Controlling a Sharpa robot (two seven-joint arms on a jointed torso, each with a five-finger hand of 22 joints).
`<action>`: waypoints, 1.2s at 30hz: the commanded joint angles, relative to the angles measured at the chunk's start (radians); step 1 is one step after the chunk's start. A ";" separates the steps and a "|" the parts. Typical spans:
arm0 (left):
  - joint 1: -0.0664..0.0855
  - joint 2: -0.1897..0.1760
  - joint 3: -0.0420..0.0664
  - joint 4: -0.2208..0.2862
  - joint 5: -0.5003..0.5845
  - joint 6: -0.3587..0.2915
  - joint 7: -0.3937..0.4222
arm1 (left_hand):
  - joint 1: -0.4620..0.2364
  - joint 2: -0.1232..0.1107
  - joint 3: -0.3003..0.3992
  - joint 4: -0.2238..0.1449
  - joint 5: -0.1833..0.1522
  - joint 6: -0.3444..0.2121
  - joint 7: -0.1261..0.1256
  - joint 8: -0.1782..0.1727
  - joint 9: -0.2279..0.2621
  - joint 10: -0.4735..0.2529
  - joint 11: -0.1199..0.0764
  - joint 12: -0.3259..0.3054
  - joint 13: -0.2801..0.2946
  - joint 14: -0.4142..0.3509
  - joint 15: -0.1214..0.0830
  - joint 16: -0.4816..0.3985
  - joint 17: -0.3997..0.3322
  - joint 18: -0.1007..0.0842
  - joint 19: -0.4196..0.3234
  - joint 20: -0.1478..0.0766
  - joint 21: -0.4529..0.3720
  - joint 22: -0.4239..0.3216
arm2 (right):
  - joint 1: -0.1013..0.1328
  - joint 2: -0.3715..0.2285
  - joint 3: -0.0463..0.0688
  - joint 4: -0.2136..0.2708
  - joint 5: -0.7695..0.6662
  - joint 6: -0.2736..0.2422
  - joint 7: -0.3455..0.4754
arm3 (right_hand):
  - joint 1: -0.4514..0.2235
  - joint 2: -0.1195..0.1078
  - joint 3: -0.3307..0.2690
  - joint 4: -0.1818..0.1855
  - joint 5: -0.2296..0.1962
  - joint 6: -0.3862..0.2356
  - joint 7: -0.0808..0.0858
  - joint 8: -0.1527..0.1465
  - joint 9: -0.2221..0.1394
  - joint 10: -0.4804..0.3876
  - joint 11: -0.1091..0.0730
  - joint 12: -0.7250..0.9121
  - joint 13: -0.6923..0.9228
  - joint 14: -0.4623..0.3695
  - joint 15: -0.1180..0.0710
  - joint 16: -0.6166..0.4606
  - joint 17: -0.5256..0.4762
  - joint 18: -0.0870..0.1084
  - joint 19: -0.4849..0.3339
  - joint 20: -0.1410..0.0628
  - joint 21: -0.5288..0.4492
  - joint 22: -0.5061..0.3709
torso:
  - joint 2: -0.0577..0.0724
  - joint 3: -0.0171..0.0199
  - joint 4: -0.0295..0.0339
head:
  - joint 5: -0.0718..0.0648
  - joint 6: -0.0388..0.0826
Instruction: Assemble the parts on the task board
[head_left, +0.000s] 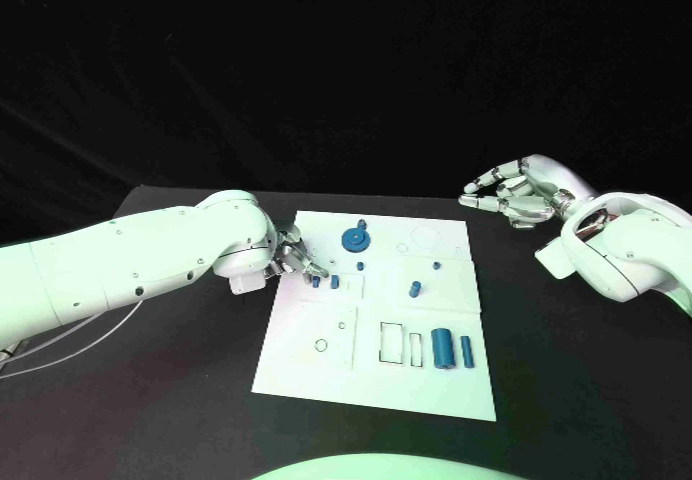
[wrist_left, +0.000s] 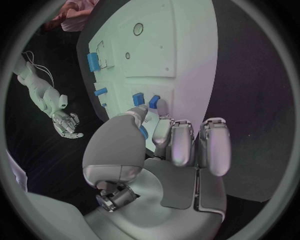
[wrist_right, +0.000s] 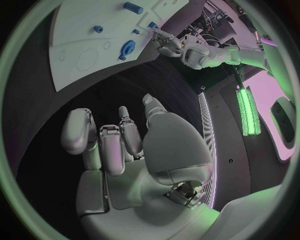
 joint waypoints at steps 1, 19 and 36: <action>0.000 -0.006 0.004 0.009 0.001 -0.028 0.016 | -0.019 0.001 -0.015 0.000 -0.002 0.005 0.002 0.003 0.003 0.005 0.003 0.005 -0.002 0.044 -0.007 -0.004 0.009 -0.008 0.035 -0.008 0.000 0.098 | -0.001 0.001 0.001 -0.002 -0.001 -0.004 0.007 | -0.003 0.003 0.000 0.005 0.006 -0.005 0.001 0.004 0.001 -0.008 0.000 -0.006 0.007 0.066 -0.009 -0.003 0.102 0.011 -0.004 -0.001 -0.007 -0.001 | 0.000 -0.0008 -0.0012 | -0.002 0.003; 0.005 -0.037 0.022 0.071 0.046 -0.349 0.396 | 0.223 0.044 -0.098 -0.046 0.002 -0.247 0.115 -0.046 -0.037 -0.458 0.106 -0.377 -0.478 -0.141 0.088 -0.256 -0.252 0.130 -0.354 0.066 -0.560 -0.618 | -0.008 0.001 0.000 -0.011 0.004 -0.012 0.010 | -0.004 0.002 -0.002 0.006 0.006 -0.005 0.001 0.005 0.001 -0.012 0.000 -0.009 0.003 0.064 -0.009 -0.007 0.098 0.013 -0.010 -0.001 -0.017 -0.008 | 0.000 0.0005 -0.0016 | -0.018 0.017; -0.036 0.017 -0.022 0.084 -0.437 -0.441 0.609 | 0.433 -0.096 0.087 -0.116 0.002 -0.154 0.123 -0.292 -0.301 -0.535 0.146 -0.765 -0.861 -0.276 0.116 -0.515 -0.600 0.139 -0.362 0.104 -0.661 -0.689 | -0.019 0.004 -0.001 -0.017 0.005 -0.019 0.019 | 0.005 0.004 -0.004 0.005 0.011 -0.008 0.001 0.010 0.001 -0.035 0.000 -0.026 -0.020 0.056 -0.009 -0.027 0.070 0.020 -0.028 -0.001 -0.050 -0.031 | 0.001 -0.0005 -0.0007 | -0.031 0.030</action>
